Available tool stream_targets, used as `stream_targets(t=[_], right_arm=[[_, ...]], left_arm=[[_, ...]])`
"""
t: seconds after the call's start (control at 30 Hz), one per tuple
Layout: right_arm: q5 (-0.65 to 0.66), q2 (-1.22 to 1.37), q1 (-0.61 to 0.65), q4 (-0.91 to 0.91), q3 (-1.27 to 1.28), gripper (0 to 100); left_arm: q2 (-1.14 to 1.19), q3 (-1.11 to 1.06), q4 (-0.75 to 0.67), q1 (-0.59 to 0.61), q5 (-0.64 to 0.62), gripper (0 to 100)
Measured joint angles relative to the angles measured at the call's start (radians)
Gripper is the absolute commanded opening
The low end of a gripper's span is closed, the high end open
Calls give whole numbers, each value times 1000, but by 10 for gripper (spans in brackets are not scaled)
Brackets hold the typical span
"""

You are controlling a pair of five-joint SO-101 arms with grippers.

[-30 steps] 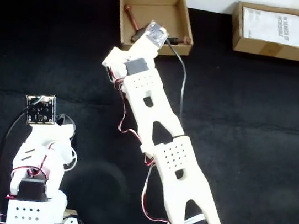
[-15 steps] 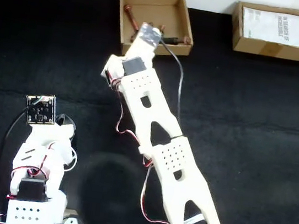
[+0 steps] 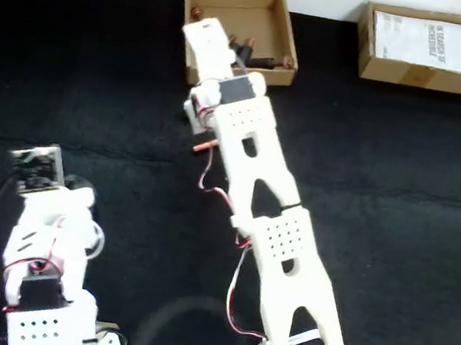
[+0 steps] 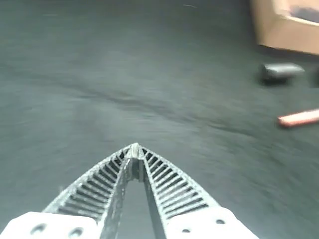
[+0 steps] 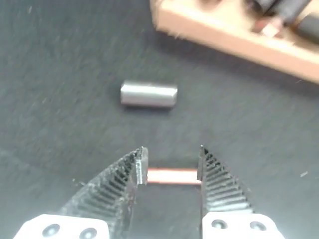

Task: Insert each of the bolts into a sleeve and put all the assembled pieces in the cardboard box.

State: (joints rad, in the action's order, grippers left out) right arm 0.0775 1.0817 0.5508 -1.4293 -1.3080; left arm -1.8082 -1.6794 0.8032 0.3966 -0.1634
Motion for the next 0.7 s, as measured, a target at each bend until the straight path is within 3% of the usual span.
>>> stream_targets(t=[0.13, 0.27, 0.43, 0.7], right_arm=[[46, 0, -9, 40, -3, 146], [322, 2, 28, 61, -9, 146], [614, 28, 101, 64, -9, 146], [822, 106, 124, 68, -11, 146]], left_arm=[[0, 0, -55, 238, 0, 29], [0, 0, -74, 408, 0, 30], [0, 0, -74, 446, 0, 30], [0, 0, -74, 451, 0, 30]])
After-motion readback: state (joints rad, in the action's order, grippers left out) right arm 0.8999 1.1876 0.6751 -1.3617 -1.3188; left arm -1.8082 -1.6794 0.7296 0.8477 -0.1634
